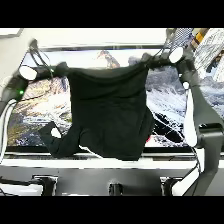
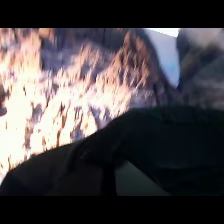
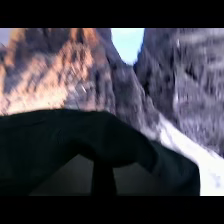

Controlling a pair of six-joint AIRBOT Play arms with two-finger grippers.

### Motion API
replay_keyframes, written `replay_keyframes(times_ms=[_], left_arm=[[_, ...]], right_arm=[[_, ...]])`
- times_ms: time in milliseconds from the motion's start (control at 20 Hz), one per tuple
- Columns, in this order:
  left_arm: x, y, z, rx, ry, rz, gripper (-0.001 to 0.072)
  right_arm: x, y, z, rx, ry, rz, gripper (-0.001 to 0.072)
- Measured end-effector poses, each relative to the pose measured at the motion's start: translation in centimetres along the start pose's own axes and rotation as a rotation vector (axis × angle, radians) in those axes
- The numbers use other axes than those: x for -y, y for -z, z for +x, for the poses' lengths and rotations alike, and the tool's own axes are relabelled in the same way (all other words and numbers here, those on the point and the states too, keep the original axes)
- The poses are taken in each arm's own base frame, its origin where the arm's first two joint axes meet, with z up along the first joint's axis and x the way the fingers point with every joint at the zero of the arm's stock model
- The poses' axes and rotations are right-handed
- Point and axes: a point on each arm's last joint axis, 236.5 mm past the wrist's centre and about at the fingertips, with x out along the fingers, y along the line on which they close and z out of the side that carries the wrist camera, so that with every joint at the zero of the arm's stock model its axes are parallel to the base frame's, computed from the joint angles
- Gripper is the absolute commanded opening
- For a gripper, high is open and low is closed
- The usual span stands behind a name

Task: Fold the clothes and pants, and hang the long-sleeved shirts on hangers.

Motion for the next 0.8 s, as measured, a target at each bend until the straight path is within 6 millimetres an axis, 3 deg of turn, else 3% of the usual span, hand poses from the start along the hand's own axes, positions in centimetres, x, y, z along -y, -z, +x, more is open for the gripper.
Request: replay_keyframes(times_ms=[100, 150, 300, 450, 550, 650, 800], left_arm=[[-0.8, 3.1, 1.7, -0.105, -0.01, -0.049, 0.0594], [-1.0, 4.3, 2.0, -0.152, -0.014, -0.078, 0.0632], [-0.9, 5.3, 0.3, -0.225, -0.015, -0.122, 0.0649], [-0.4, 5.4, -4.1, -0.269, -0.023, -0.132, 0.069], [-0.6, 6.9, -7.7, -0.307, -0.046, -0.127, 0.069], [-1.1, 10.4, -11.3, -0.351, -0.073, -0.149, 0.069], [-1.3, 17.6, -15.5, -0.407, -0.078, -0.231, 0.069]], right_arm=[[1.2, 2.7, 1.9, -0.095, 0.012, 0.019, 0.0439], [1.5, 3.7, 2.1, -0.138, 0.016, 0.017, 0.0536], [2.1, 5.4, -0.3, -0.241, 0.032, -0.038, 0.0548], [4.3, 5.0, -6.1, -0.272, 0.08, -0.071, 0.0548], [6.3, 6.0, -10.3, -0.299, 0.112, -0.048, 0.0548], [8.2, 9.1, -14.0, -0.344, 0.141, 0.004, 0.0548], [8.8, 17.1, -17.8, -0.428, 0.143, 0.085, 0.0554]])
